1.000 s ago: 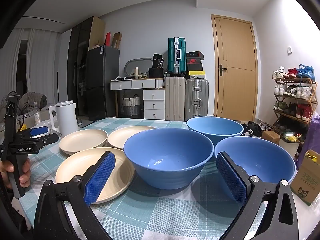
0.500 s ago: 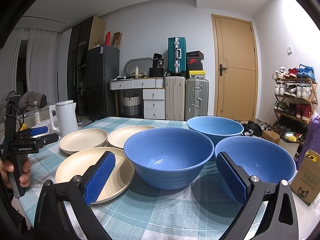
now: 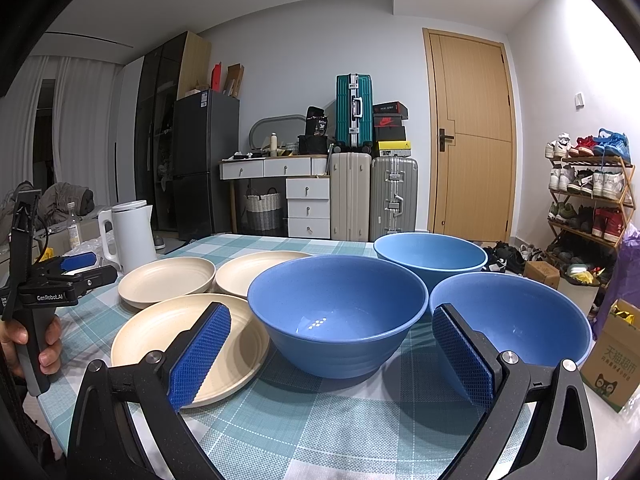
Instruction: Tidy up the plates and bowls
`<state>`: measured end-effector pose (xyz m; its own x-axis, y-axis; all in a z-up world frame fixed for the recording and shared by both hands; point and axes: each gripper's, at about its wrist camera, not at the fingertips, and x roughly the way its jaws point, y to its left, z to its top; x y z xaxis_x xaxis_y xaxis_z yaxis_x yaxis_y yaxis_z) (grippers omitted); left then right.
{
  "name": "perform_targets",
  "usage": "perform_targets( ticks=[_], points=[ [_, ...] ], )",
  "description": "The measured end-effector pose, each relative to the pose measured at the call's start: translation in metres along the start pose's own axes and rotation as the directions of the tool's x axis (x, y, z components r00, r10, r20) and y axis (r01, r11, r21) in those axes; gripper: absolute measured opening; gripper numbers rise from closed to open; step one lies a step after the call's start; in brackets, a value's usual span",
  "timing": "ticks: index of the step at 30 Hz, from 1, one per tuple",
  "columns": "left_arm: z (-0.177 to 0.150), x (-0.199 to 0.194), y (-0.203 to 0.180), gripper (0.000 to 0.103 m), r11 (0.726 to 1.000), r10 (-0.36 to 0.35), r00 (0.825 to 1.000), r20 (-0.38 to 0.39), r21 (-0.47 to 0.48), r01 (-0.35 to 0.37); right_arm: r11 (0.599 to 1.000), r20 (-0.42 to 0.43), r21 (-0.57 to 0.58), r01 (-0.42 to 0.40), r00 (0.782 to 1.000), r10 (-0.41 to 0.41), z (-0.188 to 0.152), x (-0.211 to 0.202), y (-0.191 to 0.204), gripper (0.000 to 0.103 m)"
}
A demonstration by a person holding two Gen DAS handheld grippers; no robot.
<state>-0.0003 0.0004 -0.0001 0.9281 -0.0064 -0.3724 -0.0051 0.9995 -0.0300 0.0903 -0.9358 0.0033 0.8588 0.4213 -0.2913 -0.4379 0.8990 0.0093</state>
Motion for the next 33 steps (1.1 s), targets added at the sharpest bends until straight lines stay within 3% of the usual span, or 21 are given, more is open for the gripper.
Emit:
perform_targets(
  ticks=[33],
  points=[
    [0.0, 0.0, 0.001, 0.102, 1.0, 0.004, 1.0, -0.004, -0.01, -0.004, 1.0, -0.02, 0.005, 0.018, 1.0, -0.018, 0.0, 0.01, 0.001, 0.103]
  ],
)
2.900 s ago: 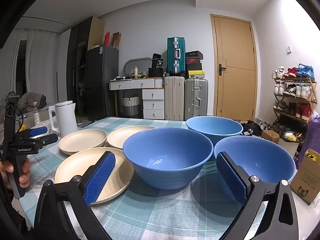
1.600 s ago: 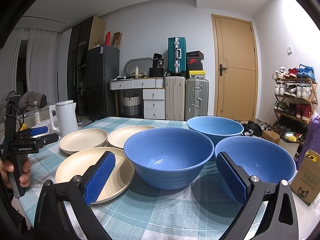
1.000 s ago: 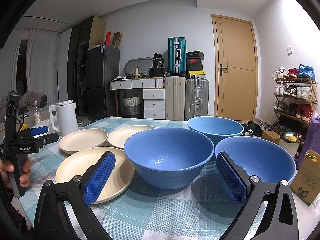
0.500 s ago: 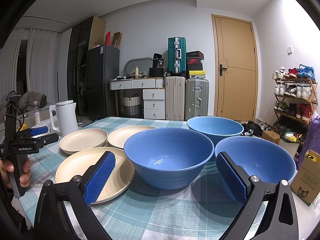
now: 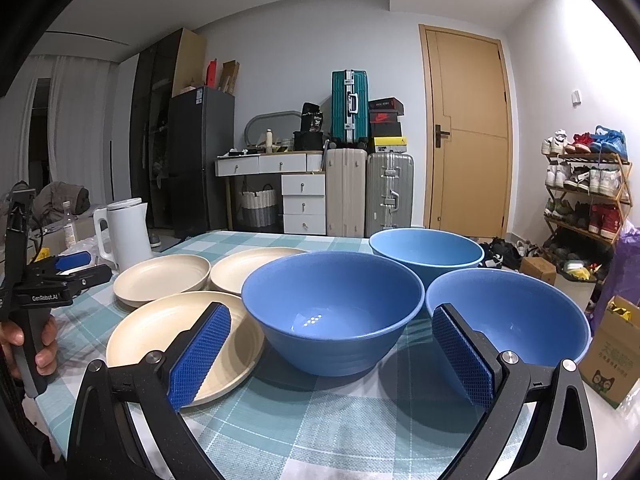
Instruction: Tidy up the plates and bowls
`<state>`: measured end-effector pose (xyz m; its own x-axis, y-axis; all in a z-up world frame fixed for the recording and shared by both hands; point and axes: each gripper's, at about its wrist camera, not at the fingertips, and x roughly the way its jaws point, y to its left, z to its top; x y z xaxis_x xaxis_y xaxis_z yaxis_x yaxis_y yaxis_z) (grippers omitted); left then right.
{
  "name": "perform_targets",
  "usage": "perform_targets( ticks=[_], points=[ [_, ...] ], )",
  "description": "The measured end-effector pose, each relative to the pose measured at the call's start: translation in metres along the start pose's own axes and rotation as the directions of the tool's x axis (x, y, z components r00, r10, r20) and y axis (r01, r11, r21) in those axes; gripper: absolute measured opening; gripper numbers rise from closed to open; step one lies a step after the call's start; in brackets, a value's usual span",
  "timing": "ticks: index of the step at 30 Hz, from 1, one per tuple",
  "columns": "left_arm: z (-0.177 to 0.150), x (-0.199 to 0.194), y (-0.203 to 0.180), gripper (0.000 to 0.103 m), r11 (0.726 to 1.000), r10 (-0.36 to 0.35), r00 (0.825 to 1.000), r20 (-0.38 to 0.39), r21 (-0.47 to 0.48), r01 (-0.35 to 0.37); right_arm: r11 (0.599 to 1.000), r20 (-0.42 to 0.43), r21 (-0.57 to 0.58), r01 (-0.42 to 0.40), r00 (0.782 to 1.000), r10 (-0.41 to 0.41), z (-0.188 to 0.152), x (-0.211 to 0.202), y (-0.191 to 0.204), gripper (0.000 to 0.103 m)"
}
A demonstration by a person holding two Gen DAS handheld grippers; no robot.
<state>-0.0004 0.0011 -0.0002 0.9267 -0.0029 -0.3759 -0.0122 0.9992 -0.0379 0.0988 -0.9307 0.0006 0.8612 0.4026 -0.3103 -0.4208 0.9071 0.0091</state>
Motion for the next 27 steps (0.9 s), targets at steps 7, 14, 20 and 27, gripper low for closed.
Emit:
perform_targets(
  ticks=[7, 14, 20, 27],
  points=[
    [0.001, -0.005, 0.003, 0.102, 1.0, 0.003, 1.0, 0.0, -0.004, -0.003, 1.0, -0.005, -0.001, 0.003, 1.0, -0.003, 0.0, -0.004, -0.003, 0.103],
    [-0.003, -0.002, 0.006, 0.102, 0.999, 0.004, 1.0, -0.022, -0.034, -0.005, 1.0, -0.05, 0.011, -0.003, 0.999, 0.003, 0.001, 0.004, -0.002, 0.103],
    [0.001, -0.003, 0.013, 0.102, 0.997, -0.012, 0.998, -0.063, -0.079, 0.006, 1.0, -0.06, -0.019, -0.001, 0.998, 0.0, 0.01, 0.003, 0.005, 0.103],
    [0.02, -0.019, 0.016, 0.102, 0.996, 0.036, 0.997, -0.062, -0.077, -0.041, 1.0, -0.073, -0.007, -0.023, 0.997, 0.022, 0.025, 0.001, 0.011, 0.103]
  ],
)
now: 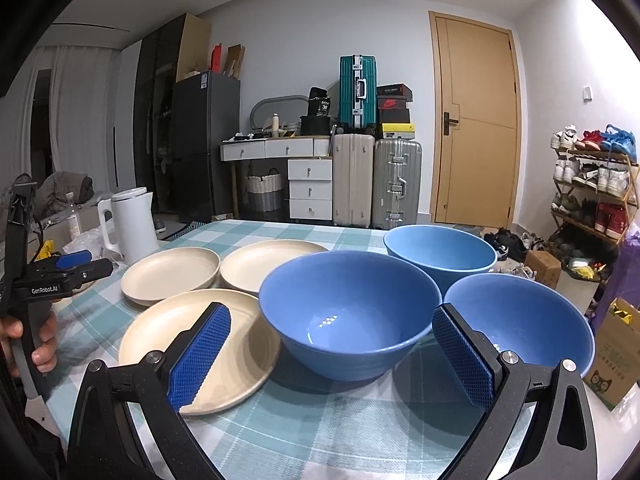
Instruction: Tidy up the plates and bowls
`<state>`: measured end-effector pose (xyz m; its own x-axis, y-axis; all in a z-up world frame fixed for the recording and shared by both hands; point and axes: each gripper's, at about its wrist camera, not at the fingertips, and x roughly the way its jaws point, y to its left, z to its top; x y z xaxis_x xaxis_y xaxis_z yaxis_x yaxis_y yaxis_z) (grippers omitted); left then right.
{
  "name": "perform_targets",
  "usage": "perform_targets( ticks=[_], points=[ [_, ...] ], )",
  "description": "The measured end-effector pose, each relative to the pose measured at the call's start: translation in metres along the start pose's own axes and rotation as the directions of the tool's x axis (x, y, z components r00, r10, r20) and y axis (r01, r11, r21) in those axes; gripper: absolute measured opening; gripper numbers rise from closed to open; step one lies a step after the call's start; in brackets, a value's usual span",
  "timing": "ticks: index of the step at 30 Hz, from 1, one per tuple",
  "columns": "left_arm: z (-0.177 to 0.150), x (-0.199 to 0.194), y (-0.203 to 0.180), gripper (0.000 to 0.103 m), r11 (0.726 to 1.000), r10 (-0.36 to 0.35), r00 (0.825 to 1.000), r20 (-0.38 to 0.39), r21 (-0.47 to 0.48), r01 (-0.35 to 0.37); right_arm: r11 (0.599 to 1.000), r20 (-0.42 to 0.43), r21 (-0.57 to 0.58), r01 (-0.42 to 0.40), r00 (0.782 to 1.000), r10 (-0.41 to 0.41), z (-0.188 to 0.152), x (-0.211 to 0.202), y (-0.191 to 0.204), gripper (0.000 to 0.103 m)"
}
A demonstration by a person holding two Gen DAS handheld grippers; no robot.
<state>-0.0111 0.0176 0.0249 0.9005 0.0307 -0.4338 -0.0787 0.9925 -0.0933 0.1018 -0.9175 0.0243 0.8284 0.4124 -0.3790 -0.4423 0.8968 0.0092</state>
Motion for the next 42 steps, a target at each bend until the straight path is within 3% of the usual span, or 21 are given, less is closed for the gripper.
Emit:
perform_targets(
  ticks=[7, 21, 42],
  points=[
    [0.015, -0.01, -0.003, 0.102, 1.0, 0.01, 1.0, -0.028, 0.014, -0.01, 0.999, -0.032, 0.032, 0.009, 0.999, -0.008, 0.013, -0.001, 0.004, 0.103],
    [0.047, -0.009, -0.003, 0.102, 0.999, 0.042, 0.997, -0.067, 0.006, -0.042, 0.993, -0.081, 0.108, -0.043, 0.995, 0.051, 0.05, 0.011, 0.011, 0.103],
    [0.078, 0.04, 0.057, 0.102, 0.991, 0.071, 0.986, -0.148, -0.106, -0.087, 0.992, -0.147, 0.109, -0.066, 0.986, 0.082, 0.098, 0.069, 0.054, 0.103]
  ],
)
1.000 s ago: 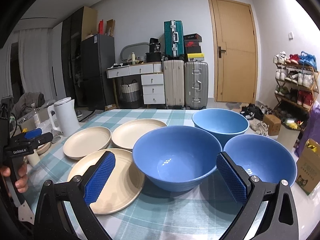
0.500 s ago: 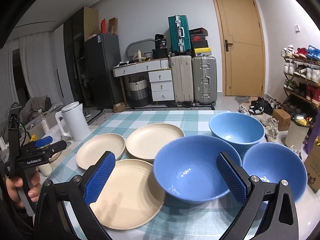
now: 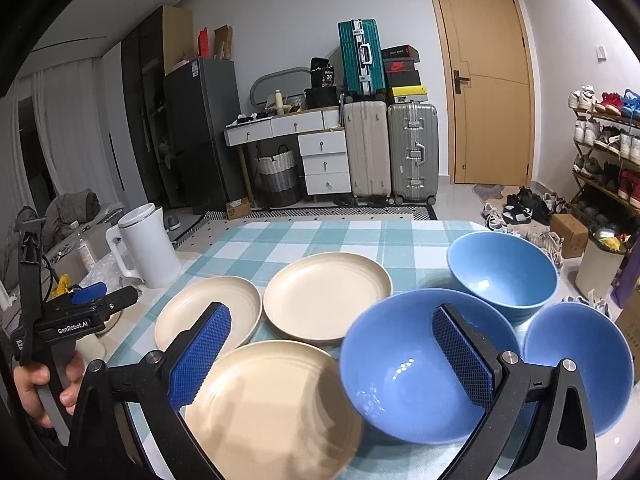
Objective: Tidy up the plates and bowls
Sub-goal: 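Move both grippers toward the rim of the nearest cream plate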
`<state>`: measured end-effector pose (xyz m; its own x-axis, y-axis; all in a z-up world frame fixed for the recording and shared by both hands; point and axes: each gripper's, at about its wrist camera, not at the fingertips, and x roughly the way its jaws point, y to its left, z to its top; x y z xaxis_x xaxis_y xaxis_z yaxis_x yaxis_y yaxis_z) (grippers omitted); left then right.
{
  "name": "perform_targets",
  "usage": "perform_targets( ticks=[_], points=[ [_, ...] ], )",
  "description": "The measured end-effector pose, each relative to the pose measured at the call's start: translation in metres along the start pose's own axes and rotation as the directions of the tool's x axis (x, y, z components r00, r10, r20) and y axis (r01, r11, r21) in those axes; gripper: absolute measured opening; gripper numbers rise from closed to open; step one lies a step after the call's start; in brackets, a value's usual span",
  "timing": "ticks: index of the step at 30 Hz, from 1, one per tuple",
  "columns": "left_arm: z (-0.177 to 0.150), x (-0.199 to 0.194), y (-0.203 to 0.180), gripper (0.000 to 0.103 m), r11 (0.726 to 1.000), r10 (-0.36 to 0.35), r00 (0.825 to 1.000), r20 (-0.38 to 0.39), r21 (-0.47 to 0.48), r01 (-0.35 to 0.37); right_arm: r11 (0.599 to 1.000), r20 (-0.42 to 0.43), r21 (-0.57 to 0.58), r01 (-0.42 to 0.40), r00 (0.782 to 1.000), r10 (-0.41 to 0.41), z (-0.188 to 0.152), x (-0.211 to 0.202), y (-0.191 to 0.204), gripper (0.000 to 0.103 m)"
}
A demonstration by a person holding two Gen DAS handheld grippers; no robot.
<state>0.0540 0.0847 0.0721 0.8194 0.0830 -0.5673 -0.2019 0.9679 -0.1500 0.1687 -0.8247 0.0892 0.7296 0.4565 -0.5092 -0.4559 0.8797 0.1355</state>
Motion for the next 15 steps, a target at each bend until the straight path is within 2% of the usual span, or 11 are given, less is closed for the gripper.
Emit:
perform_targets(
  ticks=[7, 15],
  points=[
    [0.007, 0.019, 0.009, 0.102, 0.999, 0.035, 0.999, -0.031, -0.006, -0.035, 0.999, -0.022, -0.032, -0.027, 0.999, 0.027, 0.011, 0.025, 0.02, 0.103],
    [0.002, 0.045, 0.03, 0.102, 0.998, 0.059, 0.996, -0.066, -0.035, -0.061, 0.997, -0.087, -0.042, -0.072, 0.994, 0.068, 0.015, 0.061, 0.041, 0.103]
  ],
)
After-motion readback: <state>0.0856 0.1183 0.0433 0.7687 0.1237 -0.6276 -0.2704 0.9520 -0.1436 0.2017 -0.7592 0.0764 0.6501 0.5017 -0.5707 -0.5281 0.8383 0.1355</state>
